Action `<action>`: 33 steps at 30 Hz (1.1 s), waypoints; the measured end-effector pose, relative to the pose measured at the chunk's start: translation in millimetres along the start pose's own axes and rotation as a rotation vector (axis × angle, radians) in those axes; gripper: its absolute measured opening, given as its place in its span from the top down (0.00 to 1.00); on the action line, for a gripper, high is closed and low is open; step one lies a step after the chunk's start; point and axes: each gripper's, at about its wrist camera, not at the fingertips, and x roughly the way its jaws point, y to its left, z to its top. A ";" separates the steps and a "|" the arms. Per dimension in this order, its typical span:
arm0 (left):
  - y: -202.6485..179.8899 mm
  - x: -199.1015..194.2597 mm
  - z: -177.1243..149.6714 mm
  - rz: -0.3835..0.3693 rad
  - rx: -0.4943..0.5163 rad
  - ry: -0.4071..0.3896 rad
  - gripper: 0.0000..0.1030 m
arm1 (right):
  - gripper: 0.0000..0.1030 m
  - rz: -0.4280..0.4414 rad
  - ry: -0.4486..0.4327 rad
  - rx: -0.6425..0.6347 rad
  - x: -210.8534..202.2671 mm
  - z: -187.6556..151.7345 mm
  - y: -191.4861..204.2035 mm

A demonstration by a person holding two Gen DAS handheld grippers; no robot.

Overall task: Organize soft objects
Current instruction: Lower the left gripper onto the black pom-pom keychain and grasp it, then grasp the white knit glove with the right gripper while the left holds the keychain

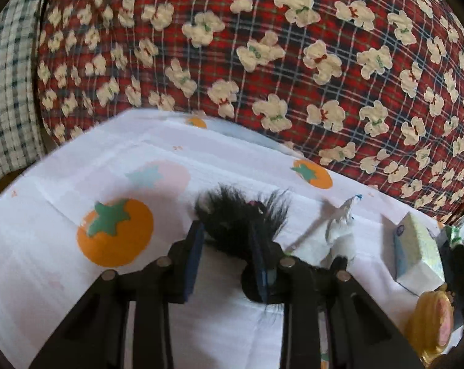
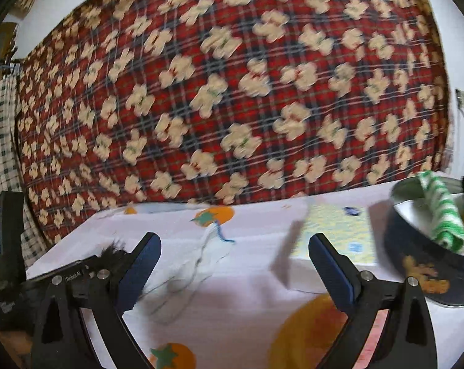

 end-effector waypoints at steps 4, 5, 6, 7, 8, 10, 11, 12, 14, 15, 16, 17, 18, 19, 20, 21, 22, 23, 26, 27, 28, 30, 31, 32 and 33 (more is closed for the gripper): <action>2.1 10.9 -3.6 -0.029 -0.037 0.064 0.72 | 0.05 0.022 0.092 0.012 28.9 0.8 11.1; 1.2 11.9 -4.1 -0.044 -0.041 0.074 0.66 | 0.06 0.034 0.120 0.023 36.5 1.1 12.4; 1.1 11.5 -4.4 -0.061 -0.053 0.076 0.57 | 0.13 0.045 0.150 0.035 44.3 1.3 12.6; 1.1 11.5 -4.0 -0.095 -0.069 0.080 0.53 | 0.17 0.053 0.174 0.047 50.4 1.6 11.7; 0.8 9.5 -6.3 -0.116 -0.079 0.082 0.49 | 0.26 0.060 0.192 0.056 55.0 1.7 10.4; -0.7 10.4 -5.9 -0.146 -0.103 0.083 0.49 | 0.36 0.070 0.225 0.091 63.1 2.9 4.2; -2.1 13.0 -4.9 -0.151 -0.105 0.090 0.49 | 0.37 0.070 0.230 0.110 64.7 3.5 1.1; -3.8 16.6 -3.8 -0.162 -0.111 0.101 0.49 | 0.37 0.068 0.230 0.135 64.7 3.9 -2.8; -6.8 25.5 -1.6 -0.209 -0.137 0.135 0.49 | 0.37 0.066 0.226 0.166 63.4 5.5 -8.0; -10.7 31.0 -1.8 -0.221 -0.143 0.159 0.49 | 0.37 0.066 0.219 0.176 61.9 6.5 -10.0; -13.6 34.8 -2.9 -0.214 -0.139 0.177 0.49 | 0.37 0.064 0.212 0.180 61.3 7.7 -10.7; -18.3 41.9 -6.4 -0.196 -0.129 0.208 0.48 | 0.37 0.062 0.204 0.183 60.5 8.7 -11.1; -20.9 47.2 -9.7 -0.196 -0.125 0.235 0.49 | 0.37 0.059 0.196 0.186 60.7 10.0 -10.9; -23.4 49.1 -11.8 -0.198 -0.118 0.239 0.52 | 0.37 0.061 0.197 0.188 62.0 10.9 -10.5; -29.4 47.9 -12.1 -0.179 -0.079 0.231 0.56 | 0.37 0.065 0.205 0.190 64.1 10.9 -9.5; -30.8 48.9 -13.4 -0.185 -0.072 0.235 0.70 | 0.37 0.068 0.212 0.193 66.9 11.3 -9.1; -32.0 47.7 -13.8 -0.180 -0.064 0.227 0.70 | 0.37 0.074 0.224 0.195 70.2 11.2 -8.6; -31.7 47.8 -13.8 -0.203 -0.061 0.231 0.71 | 0.37 0.080 0.237 0.197 73.6 10.5 -7.6; -30.0 45.0 -13.1 -0.223 -0.061 0.225 0.72 | 0.37 0.088 0.280 0.209 85.1 7.2 -4.3; -27.7 41.1 -11.9 -0.216 -0.060 0.206 0.72 | 0.37 0.093 0.299 0.210 90.0 5.4 -2.3; -26.0 37.3 -10.0 -0.203 -0.056 0.181 0.72 | 0.37 0.093 0.315 0.212 94.3 3.2 -0.1; -20.2 21.5 -1.8 -0.146 -0.043 0.080 0.72 | 0.37 0.077 0.350 0.202 105.2 -0.1 6.2; -16.7 14.6 1.9 -0.123 -0.044 0.034 0.72 | 0.37 0.071 0.371 0.198 111.3 -2.0 9.8; -11.3 8.0 4.9 -0.105 -0.055 -0.004 0.72 | 0.37 0.068 0.391 0.192 116.8 -3.8 12.8; -4.0 2.2 7.7 -0.083 -0.076 -0.036 0.72 | 0.37 0.059 0.424 0.176 124.8 -6.5 18.1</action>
